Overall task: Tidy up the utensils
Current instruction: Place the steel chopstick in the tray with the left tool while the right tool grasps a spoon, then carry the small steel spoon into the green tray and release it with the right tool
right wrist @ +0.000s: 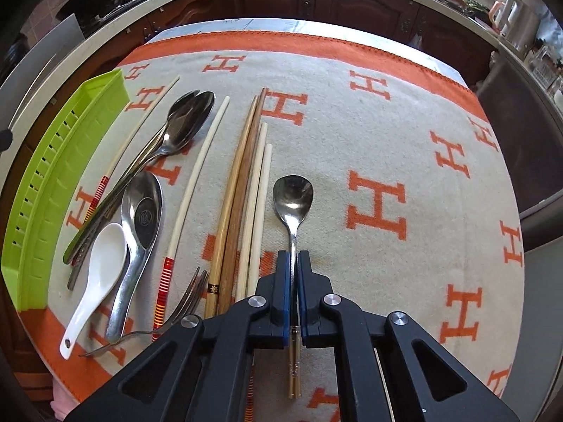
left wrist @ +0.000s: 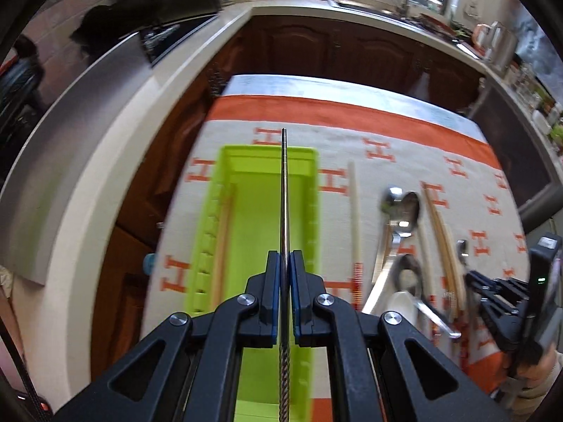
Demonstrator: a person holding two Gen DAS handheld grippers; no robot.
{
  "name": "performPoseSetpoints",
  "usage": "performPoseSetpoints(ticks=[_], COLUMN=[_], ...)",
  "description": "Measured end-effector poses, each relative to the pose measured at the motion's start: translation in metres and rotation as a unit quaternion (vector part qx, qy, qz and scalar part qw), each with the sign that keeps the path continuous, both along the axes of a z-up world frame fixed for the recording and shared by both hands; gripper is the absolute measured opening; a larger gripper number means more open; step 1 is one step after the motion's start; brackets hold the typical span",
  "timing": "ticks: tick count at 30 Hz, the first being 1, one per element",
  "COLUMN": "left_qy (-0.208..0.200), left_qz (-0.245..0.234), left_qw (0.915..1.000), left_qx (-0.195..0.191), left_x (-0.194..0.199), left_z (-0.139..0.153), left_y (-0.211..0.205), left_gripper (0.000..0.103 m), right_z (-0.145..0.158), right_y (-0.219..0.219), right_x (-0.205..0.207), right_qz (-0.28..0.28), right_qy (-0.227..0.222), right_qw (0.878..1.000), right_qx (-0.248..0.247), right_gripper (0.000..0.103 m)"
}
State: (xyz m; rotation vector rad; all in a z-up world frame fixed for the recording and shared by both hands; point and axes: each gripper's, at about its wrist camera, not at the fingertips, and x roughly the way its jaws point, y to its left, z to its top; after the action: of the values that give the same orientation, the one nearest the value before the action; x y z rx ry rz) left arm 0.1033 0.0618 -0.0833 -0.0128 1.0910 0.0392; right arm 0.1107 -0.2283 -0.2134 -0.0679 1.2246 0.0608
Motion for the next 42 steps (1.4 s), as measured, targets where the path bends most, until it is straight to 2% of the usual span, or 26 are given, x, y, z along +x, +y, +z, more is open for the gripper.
performPoseSetpoints(ticks=[6,10,12,16,19,23,28,32,35,42], left_qy=[0.020,0.035,0.041,0.037,0.012,-0.013,-0.026,-0.035,-0.034,-0.035], left_qz=[0.011,0.005,0.001,0.012,0.017,0.027,0.049,0.077,0.095,0.118], left_qw=[0.9993,0.9990,0.9990,0.9993,0.9998,0.9994,0.9979,0.9957,0.9946,0.9918], left_qx=[0.030,0.029,0.017,0.005,0.000,0.017,0.035,0.038,0.023,0.035], left_x=[0.004,0.007,0.009,0.009,0.002,-0.010,-0.023,-0.033,-0.038,-0.045], left_z=[-0.030,-0.053,-0.063,-0.066,-0.052,-0.030,-0.013,-0.010,-0.014,-0.026], left_y=[0.024,0.029,0.032,0.040,0.046,0.053,0.069,0.087,0.101,0.118], left_gripper=[0.004,0.004,0.006,0.033,0.046,0.053,0.053,0.053,0.053,0.054], right_z=[0.013,0.043,0.060,0.099,0.119,0.133,0.142,0.138,0.125,0.085], right_y=[-0.009,-0.007,-0.002,0.018,0.042,0.083,0.144,0.189,0.221,0.259], right_x=[-0.004,-0.011,-0.014,-0.019,-0.017,-0.008,0.004,0.015,0.024,0.041], right_qz=[-0.029,-0.036,-0.033,-0.010,0.012,0.035,0.061,0.072,0.068,0.045], right_qy=[0.009,-0.012,-0.023,-0.046,-0.049,-0.037,-0.018,0.001,0.019,0.069], right_qw=[0.999,0.998,0.998,0.996,0.995,0.993,0.990,0.988,0.988,0.986], right_qx=[0.030,0.043,0.049,0.069,0.083,0.102,0.125,0.135,0.139,0.144], right_gripper=[0.003,0.003,0.003,0.003,0.003,0.003,0.003,0.003,0.004,0.004])
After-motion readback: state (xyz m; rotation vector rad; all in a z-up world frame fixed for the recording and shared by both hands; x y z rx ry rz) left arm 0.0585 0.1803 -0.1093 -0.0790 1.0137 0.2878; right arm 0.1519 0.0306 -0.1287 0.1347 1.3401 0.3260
